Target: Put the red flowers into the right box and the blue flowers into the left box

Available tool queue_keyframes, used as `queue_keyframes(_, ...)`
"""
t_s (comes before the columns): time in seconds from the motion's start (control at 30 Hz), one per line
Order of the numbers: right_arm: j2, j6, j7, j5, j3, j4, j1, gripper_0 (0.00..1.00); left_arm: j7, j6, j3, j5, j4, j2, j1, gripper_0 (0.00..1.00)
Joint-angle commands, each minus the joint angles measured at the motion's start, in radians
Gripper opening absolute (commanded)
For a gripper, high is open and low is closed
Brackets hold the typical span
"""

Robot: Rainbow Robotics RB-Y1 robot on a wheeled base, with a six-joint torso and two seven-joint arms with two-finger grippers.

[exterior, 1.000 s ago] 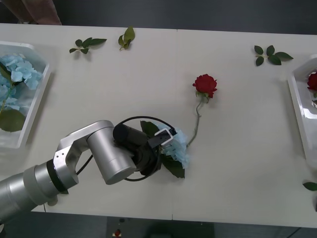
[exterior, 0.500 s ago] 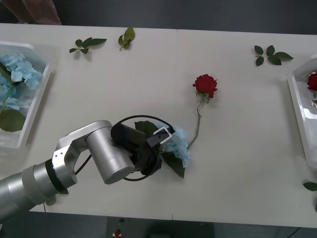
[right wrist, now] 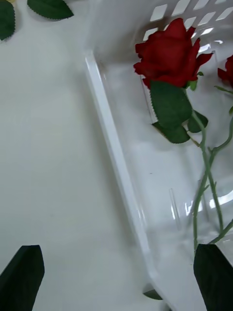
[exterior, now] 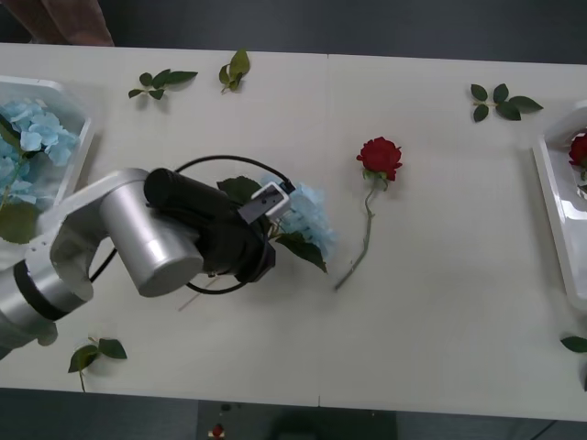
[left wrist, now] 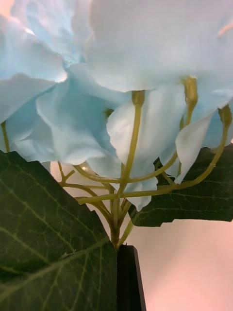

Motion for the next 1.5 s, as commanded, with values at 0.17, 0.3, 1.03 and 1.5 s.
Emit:
queue_keyframes(0.17,0.034,0.024,-0.19,-0.031,0.107,-0.143,-0.03,0.9,0.035,0.233,0.18,0.068,-0.207,0.116,-0.023,0.0)
queue_keyframes(0.3,0.053,0.024,-0.259,-0.038,0.172,-0.149,-0.055,0.9,0.037,0.348,0.271,0.09,-0.253,0.139,-0.022,0.0)
queue_keyframes(1.03,0.197,-0.128,-0.598,0.09,0.573,-0.149,-0.15,0.89,-0.025,0.569,1.11,0.318,-0.156,0.319,0.288,0.0)
queue_keyframes(1.5,0.297,-0.298,-0.638,0.22,0.734,0.0,-0.163,0.9,-0.068,0.292,1.183,0.169,0.213,0.376,0.333,0.0)
